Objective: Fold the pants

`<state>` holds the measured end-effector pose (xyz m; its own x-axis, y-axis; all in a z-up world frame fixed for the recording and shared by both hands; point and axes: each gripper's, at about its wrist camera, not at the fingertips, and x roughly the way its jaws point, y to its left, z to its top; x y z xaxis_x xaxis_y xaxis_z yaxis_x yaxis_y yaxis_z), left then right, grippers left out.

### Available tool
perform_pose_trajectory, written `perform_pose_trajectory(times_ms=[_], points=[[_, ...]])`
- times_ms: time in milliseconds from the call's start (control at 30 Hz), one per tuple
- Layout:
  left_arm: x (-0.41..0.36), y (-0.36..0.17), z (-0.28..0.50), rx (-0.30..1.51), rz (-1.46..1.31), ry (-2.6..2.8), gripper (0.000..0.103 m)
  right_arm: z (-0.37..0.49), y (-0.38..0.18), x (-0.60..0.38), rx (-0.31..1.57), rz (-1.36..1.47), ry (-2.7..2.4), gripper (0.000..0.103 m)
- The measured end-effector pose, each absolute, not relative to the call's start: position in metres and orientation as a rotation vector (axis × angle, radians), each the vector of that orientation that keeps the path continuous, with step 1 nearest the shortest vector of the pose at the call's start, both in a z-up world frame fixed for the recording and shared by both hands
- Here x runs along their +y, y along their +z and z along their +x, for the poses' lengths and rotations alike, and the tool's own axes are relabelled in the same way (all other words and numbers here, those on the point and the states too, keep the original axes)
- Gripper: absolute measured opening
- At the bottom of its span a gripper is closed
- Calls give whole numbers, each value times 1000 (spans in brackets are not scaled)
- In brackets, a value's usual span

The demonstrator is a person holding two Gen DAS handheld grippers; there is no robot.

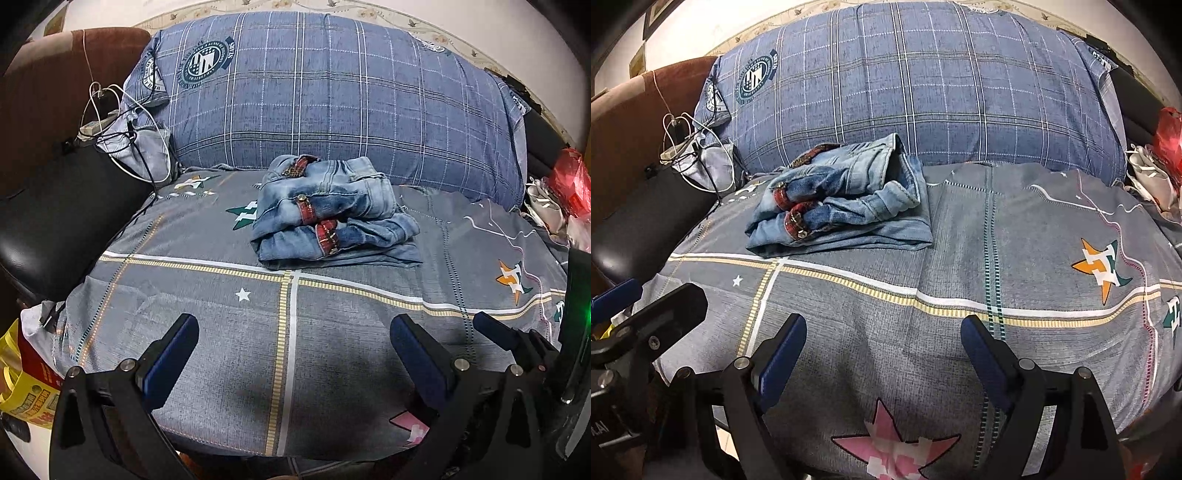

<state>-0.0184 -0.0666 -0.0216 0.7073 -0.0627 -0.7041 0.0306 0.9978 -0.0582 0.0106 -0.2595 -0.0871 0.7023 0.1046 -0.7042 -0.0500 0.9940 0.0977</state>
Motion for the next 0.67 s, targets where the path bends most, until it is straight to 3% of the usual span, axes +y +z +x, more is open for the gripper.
perform_pose_trajectory(times_ms=[667], points=[[-43, -34, 9, 833, -113, -52, 103, 43, -87, -232, 818, -13, 149, 89]])
